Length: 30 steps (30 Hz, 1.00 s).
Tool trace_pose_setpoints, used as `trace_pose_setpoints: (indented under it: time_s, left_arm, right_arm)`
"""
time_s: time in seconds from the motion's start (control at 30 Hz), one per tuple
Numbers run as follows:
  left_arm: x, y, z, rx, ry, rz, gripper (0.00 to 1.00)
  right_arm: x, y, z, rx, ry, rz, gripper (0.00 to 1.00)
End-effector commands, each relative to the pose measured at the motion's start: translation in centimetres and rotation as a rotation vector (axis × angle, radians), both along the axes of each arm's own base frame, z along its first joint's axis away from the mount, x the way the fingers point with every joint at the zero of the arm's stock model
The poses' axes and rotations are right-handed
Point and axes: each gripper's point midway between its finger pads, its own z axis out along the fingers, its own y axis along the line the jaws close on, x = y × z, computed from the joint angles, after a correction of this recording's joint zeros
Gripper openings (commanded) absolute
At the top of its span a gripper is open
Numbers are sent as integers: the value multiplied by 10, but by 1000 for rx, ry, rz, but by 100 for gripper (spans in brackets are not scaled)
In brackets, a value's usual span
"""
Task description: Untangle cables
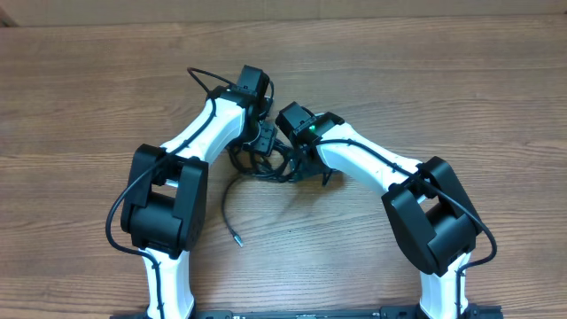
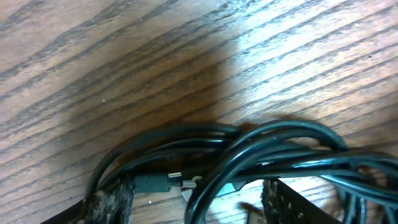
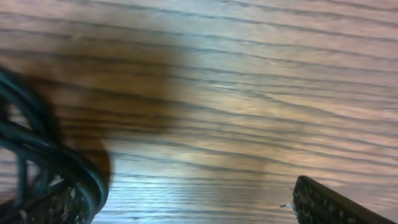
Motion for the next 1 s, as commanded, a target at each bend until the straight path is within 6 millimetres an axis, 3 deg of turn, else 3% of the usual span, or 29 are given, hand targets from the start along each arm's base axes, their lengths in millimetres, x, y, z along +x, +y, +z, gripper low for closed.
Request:
trace_pose_setpoints:
  time_s: [0.0, 0.13, 0.27, 0.43, 0.73, 0.97]
  left_arm:
    - [-2, 46, -25, 171, 30, 101, 66]
    - [-4, 38, -26, 123, 47, 79, 66]
    - [-5, 30, -26, 78, 54, 64, 66]
    - [-5, 29, -26, 75, 55, 63, 66]
    - [-5, 28, -14, 70, 72, 62, 61]
    - [-5, 24, -2, 37, 72, 63, 62]
  right_arm:
    - [1, -44, -9, -149, 26, -39, 100]
    - [-5, -29, -10, -21, 114, -26, 100]
    - [1, -12, 14, 64, 131, -22, 100]
    - [-2, 28, 31, 239, 196, 141, 100]
    - [-9, 35, 18, 280, 213, 146, 100]
    - [0, 46, 3, 306, 144, 173, 100]
